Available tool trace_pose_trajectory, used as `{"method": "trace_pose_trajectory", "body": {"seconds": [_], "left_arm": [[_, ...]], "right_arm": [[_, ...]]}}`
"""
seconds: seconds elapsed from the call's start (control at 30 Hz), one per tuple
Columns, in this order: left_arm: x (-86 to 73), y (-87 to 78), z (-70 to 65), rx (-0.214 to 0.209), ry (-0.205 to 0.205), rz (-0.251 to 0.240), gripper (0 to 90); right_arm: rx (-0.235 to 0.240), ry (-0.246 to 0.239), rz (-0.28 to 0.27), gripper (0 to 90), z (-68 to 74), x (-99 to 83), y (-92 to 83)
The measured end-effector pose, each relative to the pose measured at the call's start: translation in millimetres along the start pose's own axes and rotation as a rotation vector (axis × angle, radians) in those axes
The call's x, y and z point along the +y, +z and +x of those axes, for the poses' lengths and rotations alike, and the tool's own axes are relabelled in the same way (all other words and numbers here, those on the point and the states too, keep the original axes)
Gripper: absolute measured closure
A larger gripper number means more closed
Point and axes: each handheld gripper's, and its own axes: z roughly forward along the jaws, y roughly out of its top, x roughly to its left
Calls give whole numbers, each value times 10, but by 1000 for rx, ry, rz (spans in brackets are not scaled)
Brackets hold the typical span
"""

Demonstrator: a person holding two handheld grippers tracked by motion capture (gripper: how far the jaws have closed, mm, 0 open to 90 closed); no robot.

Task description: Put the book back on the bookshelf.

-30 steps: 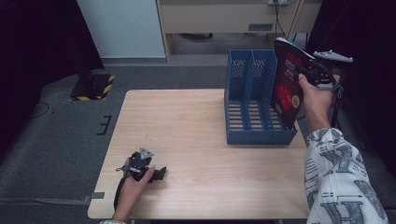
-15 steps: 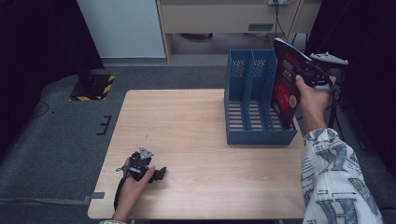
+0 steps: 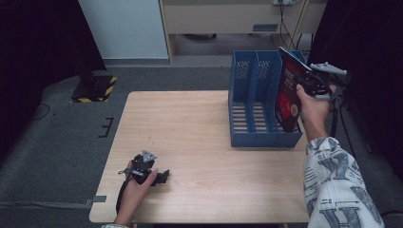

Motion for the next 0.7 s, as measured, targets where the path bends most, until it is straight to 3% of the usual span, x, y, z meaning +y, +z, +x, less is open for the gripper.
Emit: {"method": "trace_pose_trajectory", "body": {"seconds": [0.43, 0.7], "left_arm": [[1, -2, 0, 0, 4, 3, 0], [2, -2, -2, 0, 4, 4, 0]], "right_arm": [[-8, -10, 21, 867, 37, -113, 4], [-13, -24, 72, 853, 45, -173, -73]]}}
